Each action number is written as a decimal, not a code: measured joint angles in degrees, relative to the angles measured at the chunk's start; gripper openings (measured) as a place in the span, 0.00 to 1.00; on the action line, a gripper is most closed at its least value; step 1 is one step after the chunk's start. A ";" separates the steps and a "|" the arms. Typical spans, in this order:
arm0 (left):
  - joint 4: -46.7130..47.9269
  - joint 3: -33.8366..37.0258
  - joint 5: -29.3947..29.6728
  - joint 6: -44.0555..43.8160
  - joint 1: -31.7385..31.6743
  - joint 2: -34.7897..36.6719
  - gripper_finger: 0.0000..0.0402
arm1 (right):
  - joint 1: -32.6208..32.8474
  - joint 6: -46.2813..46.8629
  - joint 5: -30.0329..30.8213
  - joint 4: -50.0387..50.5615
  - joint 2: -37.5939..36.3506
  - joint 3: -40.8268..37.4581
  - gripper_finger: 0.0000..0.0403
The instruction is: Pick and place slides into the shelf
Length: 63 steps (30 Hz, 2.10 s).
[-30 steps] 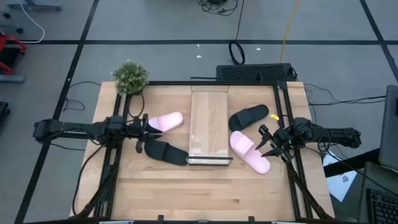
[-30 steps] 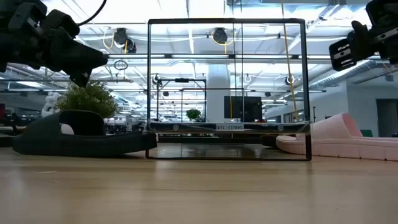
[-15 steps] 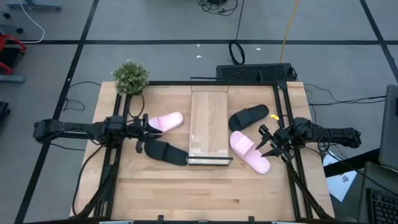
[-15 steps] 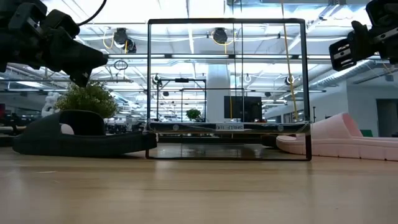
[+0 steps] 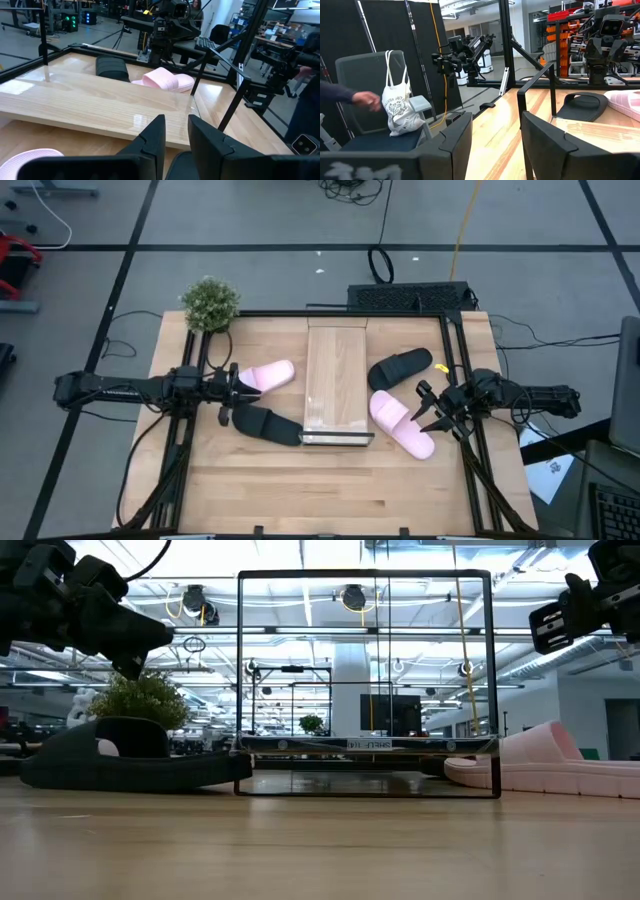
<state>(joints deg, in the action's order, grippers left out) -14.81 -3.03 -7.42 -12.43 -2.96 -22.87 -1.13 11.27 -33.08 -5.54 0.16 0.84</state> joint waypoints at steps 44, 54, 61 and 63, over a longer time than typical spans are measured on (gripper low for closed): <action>-50.85 0.01 2.66 -15.96 0.02 0.02 0.21 | -0.01 3.17 31.14 -61.89 3.82 0.12 0.40; -50.26 -7.31 4.23 -11.90 -0.02 -0.01 0.21 | -0.02 -4.31 32.34 -53.56 16.25 16.99 0.40; -0.49 -30.68 5.16 -5.20 0.00 -0.28 0.16 | 0.00 -10.73 19.43 -39.50 31.30 37.66 0.40; 21.25 -39.58 10.92 -6.06 -0.02 -2.36 0.14 | 0.00 -12.25 19.12 -32.86 35.39 42.72 0.40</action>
<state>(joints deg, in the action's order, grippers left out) 6.44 -42.60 3.50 -18.49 -2.98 -25.23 -1.13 -0.98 -13.96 -38.40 35.56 43.56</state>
